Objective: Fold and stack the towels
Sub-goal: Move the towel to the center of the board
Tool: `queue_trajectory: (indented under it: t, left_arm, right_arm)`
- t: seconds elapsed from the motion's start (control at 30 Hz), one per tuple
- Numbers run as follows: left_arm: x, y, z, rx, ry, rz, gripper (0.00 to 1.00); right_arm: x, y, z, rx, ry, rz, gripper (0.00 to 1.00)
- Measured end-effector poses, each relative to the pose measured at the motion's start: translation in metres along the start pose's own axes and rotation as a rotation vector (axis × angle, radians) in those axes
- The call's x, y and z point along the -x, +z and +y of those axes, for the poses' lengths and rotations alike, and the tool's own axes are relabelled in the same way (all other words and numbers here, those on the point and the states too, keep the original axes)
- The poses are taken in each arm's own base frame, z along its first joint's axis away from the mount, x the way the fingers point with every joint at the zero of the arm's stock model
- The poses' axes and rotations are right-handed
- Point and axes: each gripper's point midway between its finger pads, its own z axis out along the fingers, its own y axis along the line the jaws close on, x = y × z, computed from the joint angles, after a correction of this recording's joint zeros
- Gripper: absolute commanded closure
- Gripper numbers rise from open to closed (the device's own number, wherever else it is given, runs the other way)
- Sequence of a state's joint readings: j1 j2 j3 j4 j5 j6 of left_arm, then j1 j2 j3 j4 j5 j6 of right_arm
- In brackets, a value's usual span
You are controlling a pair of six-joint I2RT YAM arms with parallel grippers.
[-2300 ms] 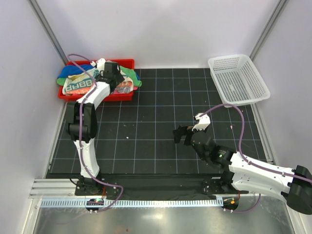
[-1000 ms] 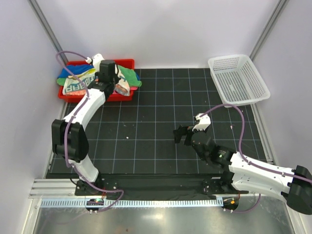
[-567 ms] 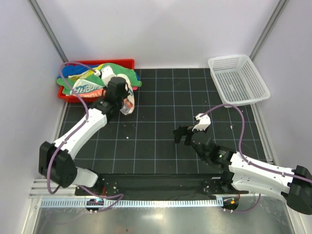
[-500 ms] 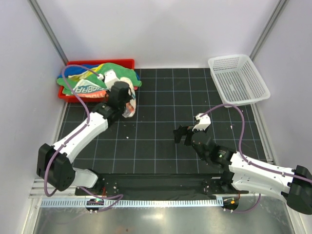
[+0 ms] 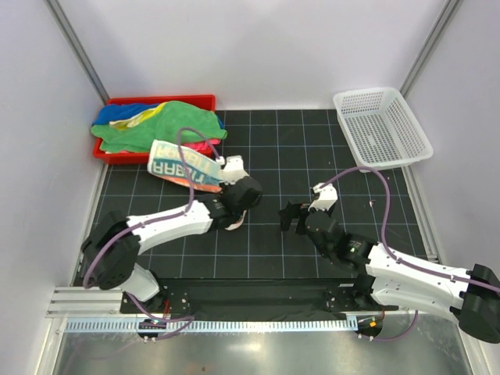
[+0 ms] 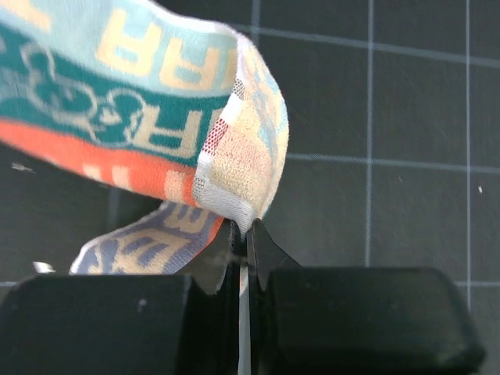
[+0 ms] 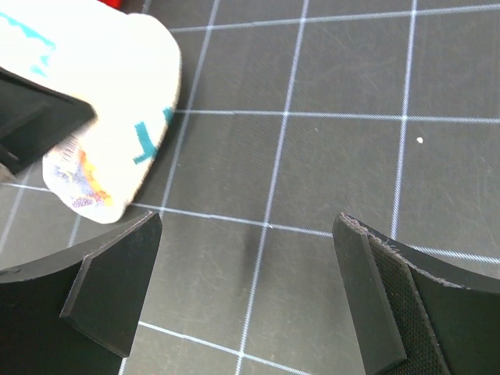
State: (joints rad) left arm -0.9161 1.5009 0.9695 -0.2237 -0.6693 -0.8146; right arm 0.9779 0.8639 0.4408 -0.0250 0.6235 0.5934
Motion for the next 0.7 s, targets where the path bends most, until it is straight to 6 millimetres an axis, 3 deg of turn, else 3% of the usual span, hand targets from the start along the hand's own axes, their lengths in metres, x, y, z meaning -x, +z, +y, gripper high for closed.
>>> queue_trajectory:
  t: [0.13,0.2,0.37,0.43,0.57,0.7]
  left_arm:
    - [-0.025,0.007,-0.037,-0.039,0.044,0.050,0.88]
    - [-0.030,0.010,-0.049,-0.051,0.060,0.063,0.57]
    - [-0.017,0.014,-0.062,-0.062,0.050,0.049,0.29]
    - [-0.006,0.017,-0.064,-0.063,0.037,0.035,0.27]
    - [0.014,0.027,-0.042,-0.014,0.008,0.029,0.22]
    - [0.028,0.027,-0.001,0.047,-0.041,0.019,0.21]
  right_arm:
    - [-0.008,0.000,-0.009,-0.039,-0.010,0.023,0.00]
    - [-0.011,0.000,-0.013,-0.057,-0.007,0.033,0.00]
    - [-0.016,-0.001,-0.017,-0.076,-0.001,0.052,0.00]
    - [-0.021,-0.001,-0.019,-0.085,-0.006,0.066,0.02]
    - [-0.038,0.007,-0.019,-0.120,-0.021,0.135,0.07]
    - [-0.056,0.020,-0.009,-0.145,-0.023,0.200,0.09]
